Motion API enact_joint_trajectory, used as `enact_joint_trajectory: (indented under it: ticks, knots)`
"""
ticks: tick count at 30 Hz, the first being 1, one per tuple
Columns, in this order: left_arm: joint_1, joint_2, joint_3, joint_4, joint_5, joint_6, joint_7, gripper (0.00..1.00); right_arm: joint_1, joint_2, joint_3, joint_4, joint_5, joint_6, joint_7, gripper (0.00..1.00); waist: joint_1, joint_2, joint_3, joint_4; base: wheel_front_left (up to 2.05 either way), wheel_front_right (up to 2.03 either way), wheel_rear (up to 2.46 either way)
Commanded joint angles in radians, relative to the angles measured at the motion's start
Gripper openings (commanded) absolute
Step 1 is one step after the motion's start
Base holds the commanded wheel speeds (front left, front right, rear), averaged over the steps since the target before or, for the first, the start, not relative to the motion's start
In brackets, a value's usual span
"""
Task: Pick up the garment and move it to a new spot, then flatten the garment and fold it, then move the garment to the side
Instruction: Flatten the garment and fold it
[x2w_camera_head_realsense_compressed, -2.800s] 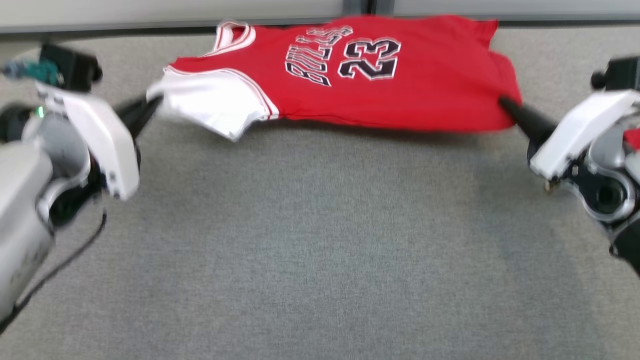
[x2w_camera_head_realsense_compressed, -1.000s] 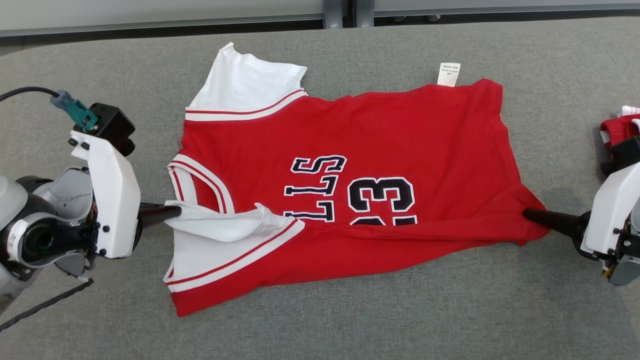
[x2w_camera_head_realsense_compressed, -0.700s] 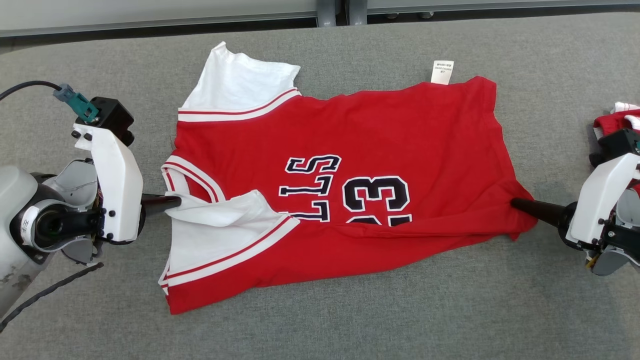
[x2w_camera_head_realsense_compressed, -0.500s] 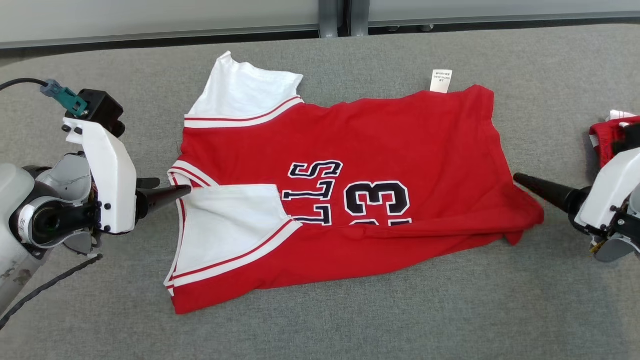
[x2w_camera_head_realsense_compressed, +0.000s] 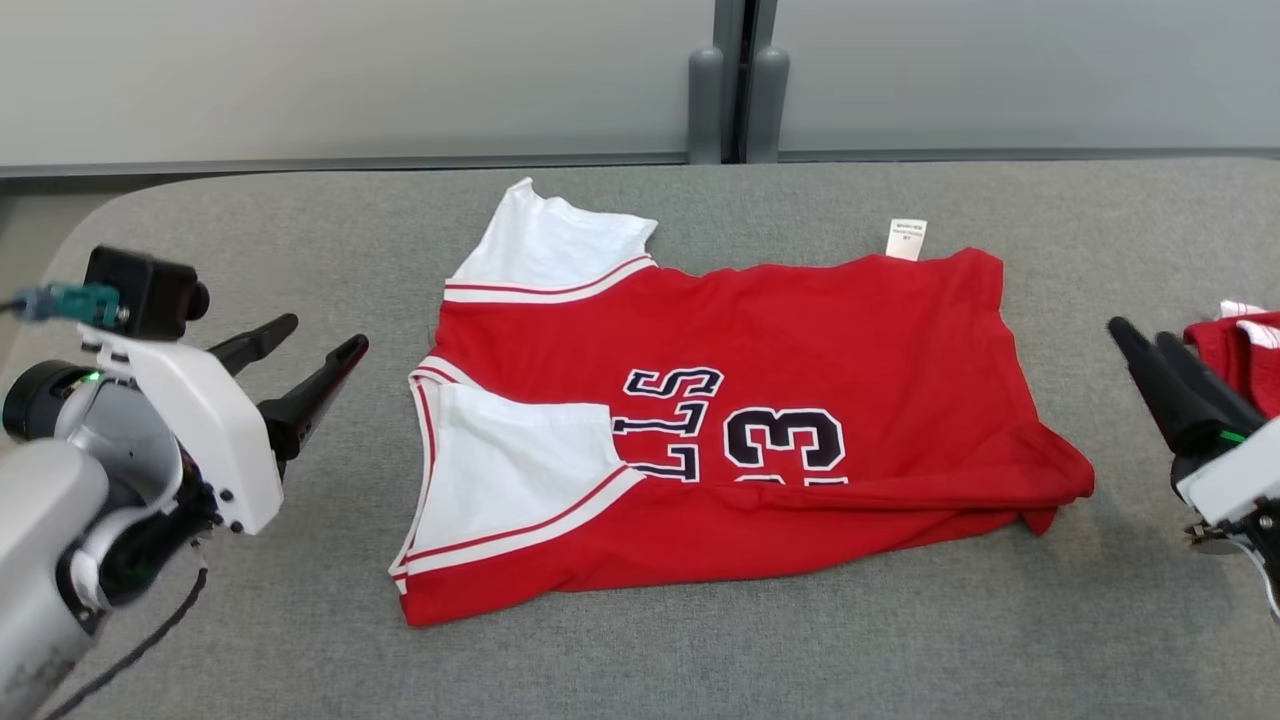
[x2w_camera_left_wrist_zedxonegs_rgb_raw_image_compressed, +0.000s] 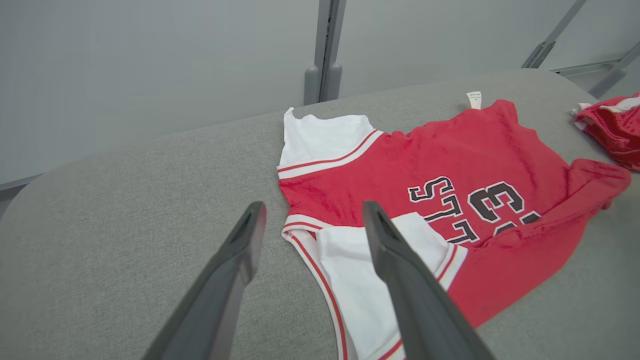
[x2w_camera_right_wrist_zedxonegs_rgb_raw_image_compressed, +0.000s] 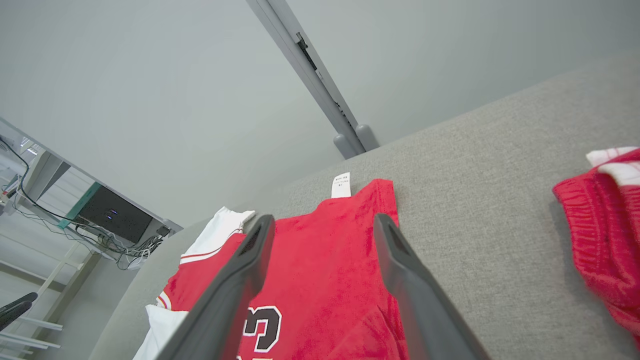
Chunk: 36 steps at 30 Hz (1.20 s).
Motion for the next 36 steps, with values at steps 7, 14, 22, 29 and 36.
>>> enact_joint_trajectory:
  ticks: [7,14,22,29,36]
  knots:
    - [0.169,0.018,0.052,-0.144,0.125,0.234,-0.315,1.00,0.143,0.059,-0.182,-0.040,-0.233,0.000,-0.157,1.00,0.0000,0.0000,-0.039,0.017,0.00,0.00,0.00]
    - [0.380,-0.024,0.157,-0.287,0.161,0.422,-0.477,1.00,0.387,0.223,-0.440,-0.125,-0.507,0.000,-0.156,1.00,0.0000,0.0000,-0.048,0.011,0.00,0.00,0.00]
    - [0.643,-0.189,0.321,-0.287,0.301,0.436,-0.480,1.00,0.495,0.251,-0.410,-0.073,-0.573,0.000,-0.140,1.00,0.0000,0.0000,-0.053,-0.004,0.00,0.00,0.00]
    - [0.692,-0.218,0.308,-0.181,0.314,0.365,-0.464,1.00,0.421,0.257,-0.338,0.035,-0.620,0.000,-0.055,1.00,0.0000,0.0000,-0.046,-0.004,0.00,0.00,0.00]
    - [0.635,-0.251,0.268,-0.098,0.271,0.290,-0.386,1.00,0.315,0.291,-0.271,0.144,-0.610,0.000,0.031,1.00,0.0000,0.0000,-0.019,0.014,0.00,0.00,0.00]
